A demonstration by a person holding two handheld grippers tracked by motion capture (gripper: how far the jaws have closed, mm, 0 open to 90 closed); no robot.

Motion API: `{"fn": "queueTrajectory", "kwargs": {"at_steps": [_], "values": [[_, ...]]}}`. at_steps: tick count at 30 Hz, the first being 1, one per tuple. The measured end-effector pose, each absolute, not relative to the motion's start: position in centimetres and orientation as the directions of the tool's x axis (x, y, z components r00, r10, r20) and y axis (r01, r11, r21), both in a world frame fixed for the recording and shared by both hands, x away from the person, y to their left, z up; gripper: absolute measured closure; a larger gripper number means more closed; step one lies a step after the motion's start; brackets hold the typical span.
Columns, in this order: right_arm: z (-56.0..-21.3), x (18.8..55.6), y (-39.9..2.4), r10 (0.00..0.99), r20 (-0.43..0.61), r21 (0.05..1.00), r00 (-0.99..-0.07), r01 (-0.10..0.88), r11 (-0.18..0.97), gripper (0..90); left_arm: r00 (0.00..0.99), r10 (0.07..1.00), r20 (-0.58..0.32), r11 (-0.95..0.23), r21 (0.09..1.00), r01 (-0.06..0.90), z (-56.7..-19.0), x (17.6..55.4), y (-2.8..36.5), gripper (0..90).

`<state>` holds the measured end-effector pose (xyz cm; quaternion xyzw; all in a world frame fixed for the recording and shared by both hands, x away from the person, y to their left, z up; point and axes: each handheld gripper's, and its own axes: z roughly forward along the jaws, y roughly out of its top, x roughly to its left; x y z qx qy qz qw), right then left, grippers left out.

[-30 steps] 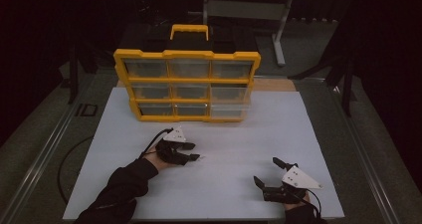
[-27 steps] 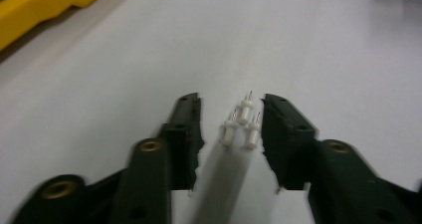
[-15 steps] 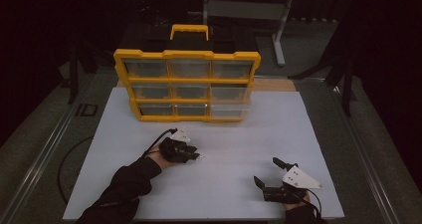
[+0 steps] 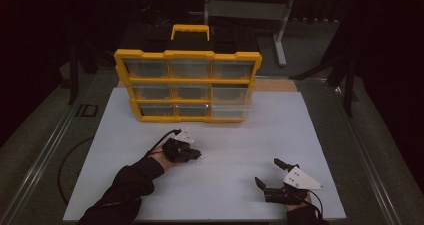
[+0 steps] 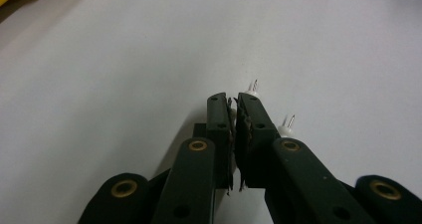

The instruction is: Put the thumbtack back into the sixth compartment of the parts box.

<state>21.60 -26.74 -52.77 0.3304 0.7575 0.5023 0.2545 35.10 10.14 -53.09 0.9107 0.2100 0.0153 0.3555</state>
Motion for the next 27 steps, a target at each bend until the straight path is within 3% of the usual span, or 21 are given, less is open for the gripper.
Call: {"fn": "queueTrajectory", "kwargs": {"at_steps": [12, 27], "values": [[-52.8, 21.6, -26.8, 0.758, -0.054, 0.929, -0.65, 0.245, 0.276, 8.8, 0.907, 0.402, -0.127, -0.652, 0.655, 0.381, -52.5, 35.1, 10.5, 86.5], [-52.8, 21.6, -26.7, 0.76, -0.053, 0.93, -0.647, 0.245, 0.273, 8.8, 0.923, 0.369, -0.11, -0.632, 0.698, 0.336, -49.0, 34.4, 10.5, 86.5]]}}
